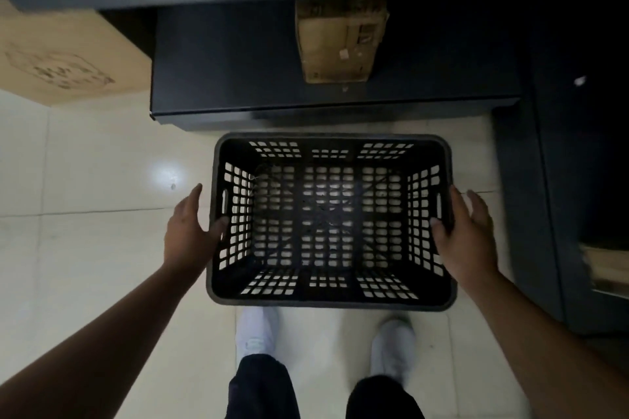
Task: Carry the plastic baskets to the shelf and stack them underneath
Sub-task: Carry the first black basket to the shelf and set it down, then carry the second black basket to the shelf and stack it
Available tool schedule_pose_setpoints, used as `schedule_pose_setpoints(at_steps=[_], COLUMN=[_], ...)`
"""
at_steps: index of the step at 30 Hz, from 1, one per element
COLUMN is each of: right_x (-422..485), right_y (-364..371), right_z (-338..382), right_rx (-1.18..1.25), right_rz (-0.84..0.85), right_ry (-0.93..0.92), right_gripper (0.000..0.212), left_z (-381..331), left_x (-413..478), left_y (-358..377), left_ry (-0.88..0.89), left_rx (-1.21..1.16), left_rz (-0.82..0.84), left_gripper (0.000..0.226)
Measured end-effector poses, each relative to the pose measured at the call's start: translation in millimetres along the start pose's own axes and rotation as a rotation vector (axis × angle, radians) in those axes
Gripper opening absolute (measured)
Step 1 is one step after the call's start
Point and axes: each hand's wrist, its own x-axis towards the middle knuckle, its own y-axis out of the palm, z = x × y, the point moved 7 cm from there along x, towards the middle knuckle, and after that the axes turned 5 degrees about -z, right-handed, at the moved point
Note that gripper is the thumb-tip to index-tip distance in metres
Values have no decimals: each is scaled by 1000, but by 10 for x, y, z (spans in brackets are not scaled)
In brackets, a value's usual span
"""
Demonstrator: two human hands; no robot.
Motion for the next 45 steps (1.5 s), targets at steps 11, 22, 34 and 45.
schedule_pose_setpoints(at_steps=[11,22,34,45], right_x=[-777,-2786,-7229,-11467], right_y=[-2691,-5992,-6467,-5572], right_z=[1209,1176,412,558], right_rx=[341,412,410,315], right_rz=[-70,-508,-1041,-1322], right_ry=[-86,97,798,1313], right_gripper=[79,79,79,81], left_z=[-2558,-5371,-5314,-3078], left_x=[-1082,-3298,-7277,-10849], left_y=[-2040,-3813,-3949,-3856], left_ry=[595,1283,1930,2293], left_rx=[-16,-222,-226,-145], left_rz=[120,298,804,1243], left_gripper=[72,75,72,73])
